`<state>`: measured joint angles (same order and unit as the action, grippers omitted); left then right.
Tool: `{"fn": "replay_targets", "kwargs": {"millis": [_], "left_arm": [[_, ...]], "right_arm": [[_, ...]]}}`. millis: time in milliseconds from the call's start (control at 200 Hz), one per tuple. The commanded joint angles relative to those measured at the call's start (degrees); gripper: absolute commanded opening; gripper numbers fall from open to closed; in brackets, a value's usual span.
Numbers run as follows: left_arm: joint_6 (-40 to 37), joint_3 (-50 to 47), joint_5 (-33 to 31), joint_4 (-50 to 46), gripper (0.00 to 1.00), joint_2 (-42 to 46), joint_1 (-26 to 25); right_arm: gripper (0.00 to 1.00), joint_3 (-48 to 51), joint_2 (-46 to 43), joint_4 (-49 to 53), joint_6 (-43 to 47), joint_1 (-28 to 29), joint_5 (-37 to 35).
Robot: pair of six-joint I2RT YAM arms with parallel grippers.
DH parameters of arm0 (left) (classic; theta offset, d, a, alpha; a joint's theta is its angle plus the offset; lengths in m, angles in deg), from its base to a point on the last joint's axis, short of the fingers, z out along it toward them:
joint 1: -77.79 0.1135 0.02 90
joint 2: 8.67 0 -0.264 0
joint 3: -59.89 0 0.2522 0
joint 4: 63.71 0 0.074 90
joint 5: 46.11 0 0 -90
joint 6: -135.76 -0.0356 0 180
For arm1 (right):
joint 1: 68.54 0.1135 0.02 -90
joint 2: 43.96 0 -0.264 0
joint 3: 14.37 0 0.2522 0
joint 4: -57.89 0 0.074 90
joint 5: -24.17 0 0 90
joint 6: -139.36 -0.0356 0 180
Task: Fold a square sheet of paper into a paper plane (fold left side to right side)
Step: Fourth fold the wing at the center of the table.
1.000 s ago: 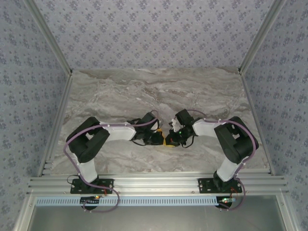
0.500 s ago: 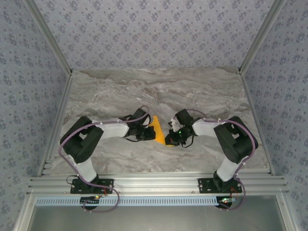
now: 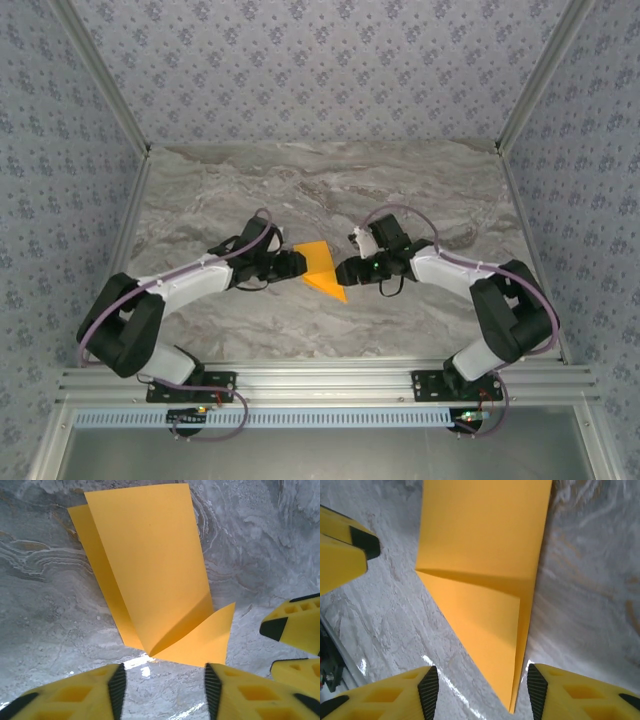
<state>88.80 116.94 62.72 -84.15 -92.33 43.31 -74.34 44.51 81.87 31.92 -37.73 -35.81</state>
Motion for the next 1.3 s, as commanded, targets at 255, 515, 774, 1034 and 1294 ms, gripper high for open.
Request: {"fn": "replay_targets", "kwargs": {"millis": [255,515,774,1034,1294], "left_arm": [[5.6,0.7,7.3,8.8,0.54,-8.4,0.2],[6.1,1.8,8.2,10.5,0.52,-9.8,0.2],[9.0,3.7,9.9,11.9,0.46,-9.3,0.2],[11.0,6.2,10.6,11.5,0.45,-9.2,0.2],[11.4,8.0,11.1,11.0,0.45,-9.7,0.2]], "right_arm": [[0.53,-2.8,3.8,-4.5,5.5,-0.3,-1.9],[0.55,3.6,-4.2,-6.1,7.4,2.7,-7.7],[0.62,12.5,-13.4,-15.1,12.7,15.1,-24.0],[0.62,12.2,-8.8,-18.6,16.0,20.1,-31.6],[0.59,10.6,-4.1,-20.6,16.9,21.0,-34.3]]}}
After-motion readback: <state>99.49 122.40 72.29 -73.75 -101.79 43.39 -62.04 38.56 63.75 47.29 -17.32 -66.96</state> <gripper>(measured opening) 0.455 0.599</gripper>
